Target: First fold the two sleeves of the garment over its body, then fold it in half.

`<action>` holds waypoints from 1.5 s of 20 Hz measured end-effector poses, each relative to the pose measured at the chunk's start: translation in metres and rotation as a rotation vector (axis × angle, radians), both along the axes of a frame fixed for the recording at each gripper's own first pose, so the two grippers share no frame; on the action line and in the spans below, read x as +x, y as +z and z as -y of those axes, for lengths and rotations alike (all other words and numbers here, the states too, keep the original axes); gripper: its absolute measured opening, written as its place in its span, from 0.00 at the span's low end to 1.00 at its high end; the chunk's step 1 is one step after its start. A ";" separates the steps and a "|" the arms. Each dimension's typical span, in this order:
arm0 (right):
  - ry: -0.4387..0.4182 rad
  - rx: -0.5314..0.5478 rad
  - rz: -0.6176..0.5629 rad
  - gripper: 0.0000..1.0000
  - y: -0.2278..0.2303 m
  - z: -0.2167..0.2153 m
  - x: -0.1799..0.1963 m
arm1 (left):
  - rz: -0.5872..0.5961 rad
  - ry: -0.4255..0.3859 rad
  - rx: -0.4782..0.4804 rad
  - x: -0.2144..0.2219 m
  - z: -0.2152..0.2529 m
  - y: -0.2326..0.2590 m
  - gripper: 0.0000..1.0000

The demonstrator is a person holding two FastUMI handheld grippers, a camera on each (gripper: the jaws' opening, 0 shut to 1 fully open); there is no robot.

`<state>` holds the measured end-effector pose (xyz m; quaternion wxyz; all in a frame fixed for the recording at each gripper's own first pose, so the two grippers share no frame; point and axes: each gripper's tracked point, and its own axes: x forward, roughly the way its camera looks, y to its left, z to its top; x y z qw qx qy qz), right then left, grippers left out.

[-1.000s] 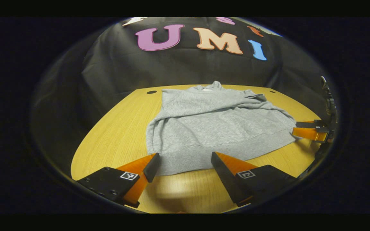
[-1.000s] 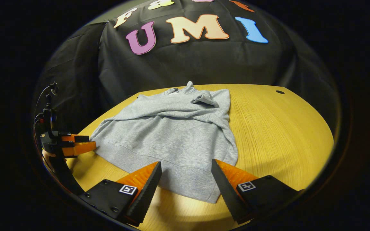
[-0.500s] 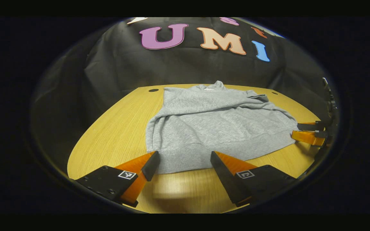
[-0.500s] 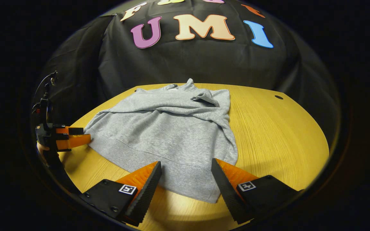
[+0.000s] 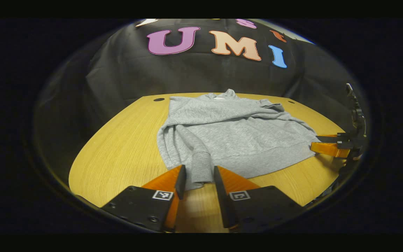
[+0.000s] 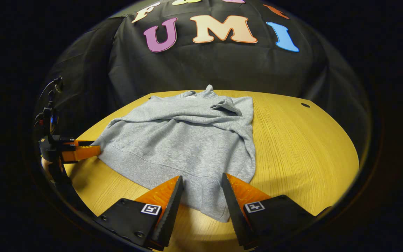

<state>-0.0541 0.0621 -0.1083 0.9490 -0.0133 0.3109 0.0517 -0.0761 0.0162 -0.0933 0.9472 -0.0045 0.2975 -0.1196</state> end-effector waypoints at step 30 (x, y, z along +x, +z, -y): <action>0.052 0.268 0.104 0.02 0.068 -0.007 0.043 | 0.156 0.009 -0.177 0.036 0.012 0.077 0.00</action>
